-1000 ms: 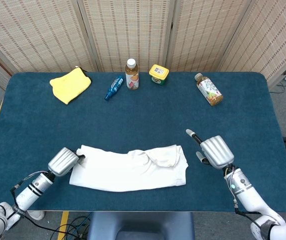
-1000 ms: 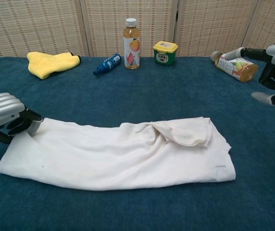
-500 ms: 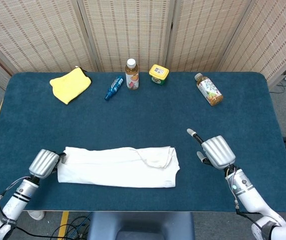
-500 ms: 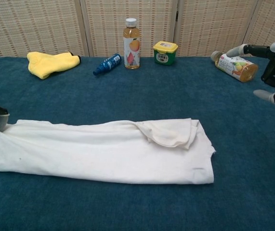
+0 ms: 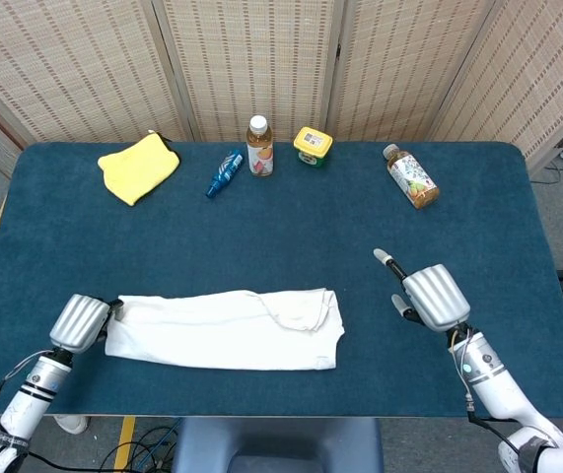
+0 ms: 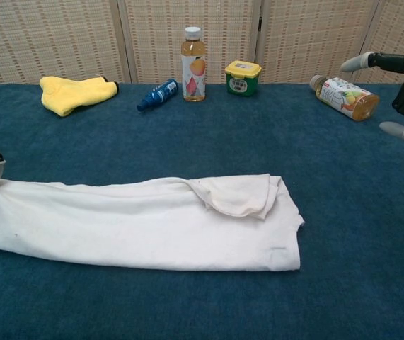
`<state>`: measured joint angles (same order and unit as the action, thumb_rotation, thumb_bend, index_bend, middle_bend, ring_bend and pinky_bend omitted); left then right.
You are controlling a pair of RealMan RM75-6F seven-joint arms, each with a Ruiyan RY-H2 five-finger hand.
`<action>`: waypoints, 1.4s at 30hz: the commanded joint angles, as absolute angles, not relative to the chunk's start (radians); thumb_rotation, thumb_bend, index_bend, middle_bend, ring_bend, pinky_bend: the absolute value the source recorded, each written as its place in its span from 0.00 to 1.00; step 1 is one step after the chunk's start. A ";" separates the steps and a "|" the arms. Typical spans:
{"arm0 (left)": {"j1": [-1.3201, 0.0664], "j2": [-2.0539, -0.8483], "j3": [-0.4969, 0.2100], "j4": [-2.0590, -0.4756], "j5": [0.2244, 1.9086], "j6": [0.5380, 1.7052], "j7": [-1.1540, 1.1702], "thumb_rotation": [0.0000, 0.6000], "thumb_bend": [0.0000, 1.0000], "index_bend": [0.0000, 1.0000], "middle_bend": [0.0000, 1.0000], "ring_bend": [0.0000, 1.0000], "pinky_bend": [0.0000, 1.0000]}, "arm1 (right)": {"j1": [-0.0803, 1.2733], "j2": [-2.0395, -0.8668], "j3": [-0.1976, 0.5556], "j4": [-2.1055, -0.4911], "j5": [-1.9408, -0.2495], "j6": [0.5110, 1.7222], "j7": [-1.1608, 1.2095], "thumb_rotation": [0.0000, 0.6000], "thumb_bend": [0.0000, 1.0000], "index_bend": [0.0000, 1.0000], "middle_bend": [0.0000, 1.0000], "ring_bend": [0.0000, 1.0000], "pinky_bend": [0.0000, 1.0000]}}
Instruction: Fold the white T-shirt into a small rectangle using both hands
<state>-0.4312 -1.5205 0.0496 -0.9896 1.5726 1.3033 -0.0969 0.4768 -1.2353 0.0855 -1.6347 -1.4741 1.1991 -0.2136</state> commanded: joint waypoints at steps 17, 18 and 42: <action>-0.608 -1.422 -0.144 -1.660 1.320 1.090 0.565 1.00 0.49 0.62 0.85 0.76 0.84 | 0.418 -1.159 0.092 -1.653 -1.484 1.274 -0.164 1.00 0.41 0.06 0.92 0.96 1.00; -0.617 -1.434 -0.151 -1.670 1.306 1.089 0.593 1.00 0.49 0.62 0.85 0.76 0.84 | 0.415 -1.155 0.092 -1.654 -1.484 1.277 -0.162 1.00 0.41 0.06 0.92 0.96 1.00; -0.852 -1.804 -0.237 -1.627 0.996 1.089 1.013 1.00 0.49 0.61 0.84 0.76 0.84 | 0.377 -1.109 0.105 -1.659 -1.472 1.298 -0.136 1.00 0.41 0.06 0.92 0.96 1.00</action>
